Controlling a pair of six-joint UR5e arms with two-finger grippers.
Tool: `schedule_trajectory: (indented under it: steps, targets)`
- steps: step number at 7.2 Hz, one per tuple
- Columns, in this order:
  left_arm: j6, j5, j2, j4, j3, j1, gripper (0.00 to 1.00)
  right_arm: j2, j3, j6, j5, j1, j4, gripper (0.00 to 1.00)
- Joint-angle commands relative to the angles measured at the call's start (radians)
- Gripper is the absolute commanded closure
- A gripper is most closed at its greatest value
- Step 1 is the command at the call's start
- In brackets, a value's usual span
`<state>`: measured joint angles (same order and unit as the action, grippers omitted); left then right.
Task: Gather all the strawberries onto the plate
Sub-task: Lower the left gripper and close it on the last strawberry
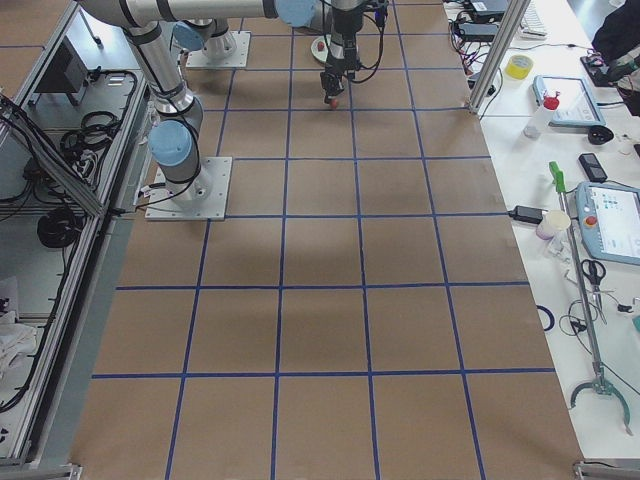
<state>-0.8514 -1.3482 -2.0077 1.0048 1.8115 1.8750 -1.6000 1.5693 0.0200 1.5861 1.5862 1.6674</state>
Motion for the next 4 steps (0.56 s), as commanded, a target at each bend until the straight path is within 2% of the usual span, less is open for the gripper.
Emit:
schedule_trajectory:
  steps: [1, 2, 3, 4]
  targets:
    - [-0.001, -0.023, 0.023, 0.015, -0.027, -0.031, 1.00, 0.000, 0.000, 0.000, -0.001, 0.000, 0.000, 0.00]
    - [-0.002, 0.001, 0.026, 0.021, -0.017, -0.031, 0.01, 0.000, 0.000, -0.002, 0.000, 0.000, 0.000, 0.00]
    - [0.014, 0.044, 0.029, 0.024, -0.018, -0.031, 0.00, 0.000, 0.000, -0.002, 0.000, 0.000, 0.000, 0.00]
    - [0.158, 0.046, 0.027, 0.021, -0.021, -0.031, 0.00, 0.000, 0.000, -0.002, 0.000, 0.000, -0.002, 0.00]
